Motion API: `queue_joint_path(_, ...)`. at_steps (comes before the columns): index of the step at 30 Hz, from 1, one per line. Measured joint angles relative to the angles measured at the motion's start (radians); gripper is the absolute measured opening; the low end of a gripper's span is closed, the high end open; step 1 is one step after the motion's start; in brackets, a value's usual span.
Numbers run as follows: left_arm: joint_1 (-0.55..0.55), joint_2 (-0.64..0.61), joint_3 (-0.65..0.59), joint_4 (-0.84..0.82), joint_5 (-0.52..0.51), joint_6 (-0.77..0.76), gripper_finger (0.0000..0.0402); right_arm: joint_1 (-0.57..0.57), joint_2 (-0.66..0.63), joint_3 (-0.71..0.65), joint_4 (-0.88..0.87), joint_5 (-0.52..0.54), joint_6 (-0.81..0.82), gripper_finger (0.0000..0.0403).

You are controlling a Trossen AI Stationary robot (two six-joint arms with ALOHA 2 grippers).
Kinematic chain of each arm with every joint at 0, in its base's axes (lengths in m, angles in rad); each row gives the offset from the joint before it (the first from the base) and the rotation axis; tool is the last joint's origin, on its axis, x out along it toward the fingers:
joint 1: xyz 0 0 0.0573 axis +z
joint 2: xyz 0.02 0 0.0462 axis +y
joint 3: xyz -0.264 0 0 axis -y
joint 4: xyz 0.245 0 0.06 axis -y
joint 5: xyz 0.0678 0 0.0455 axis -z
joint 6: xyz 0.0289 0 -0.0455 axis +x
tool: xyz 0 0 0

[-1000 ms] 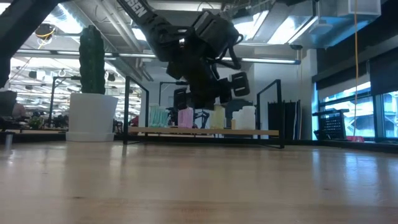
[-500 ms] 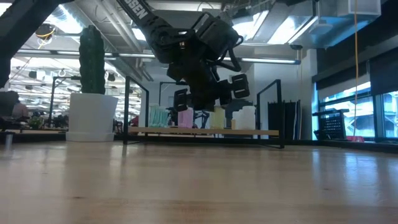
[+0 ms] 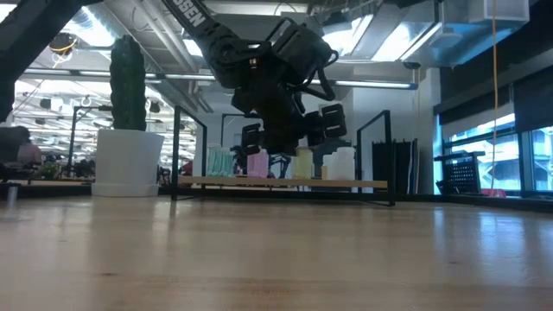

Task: Pick and place medicine bottles onto shelf by color
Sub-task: Put the yellow pill bottle on the shelf aligned with the other yellow pill bottle, then return to Home Position

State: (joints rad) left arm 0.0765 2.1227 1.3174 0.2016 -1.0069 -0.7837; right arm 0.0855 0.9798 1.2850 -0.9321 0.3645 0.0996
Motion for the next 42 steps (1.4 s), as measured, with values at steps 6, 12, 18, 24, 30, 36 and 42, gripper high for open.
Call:
queue_joint_path(6, 0.000, 0.000, 0.000, 0.002, -0.001, 0.006, 0.0208, 0.000, 0.000, 0.000, 0.000, 0.000, -0.001, 0.0210)
queue_joint_path(12, -0.001, -0.001, 0.000, 0.010, 0.000, 0.009, 0.0235, 0.000, 0.000, 0.000, 0.000, 0.000, 0.000, 0.0210)
queue_joint_path(18, -0.028, -0.026, 0.000, 0.027, -0.028, 0.062, 0.0233, 0.000, 0.000, 0.000, 0.000, 0.000, 0.001, 0.0210)
queue_joint_path(24, -0.055, -0.087, 0.000, 0.027, -0.090, 0.145, 0.0232, 0.000, 0.000, -0.001, 0.000, 0.000, 0.001, 0.0210)
queue_joint_path(30, -0.111, -0.226, -0.001, 0.011, -0.134, 0.262, 0.0232, 0.000, 0.000, -0.001, 0.000, 0.000, 0.002, 0.0210)
queue_joint_path(36, -0.178, -0.409, 0.000, 0.010, -0.139, 0.474, 0.0216, 0.000, 0.000, -0.001, 0.000, 0.000, 0.001, 0.0210)
queue_joint_path(42, -0.275, -0.595, 0.001, -0.072, -0.134, 0.556, 0.0155, 0.000, 0.000, -0.001, 0.000, 0.000, 0.000, 0.0210)
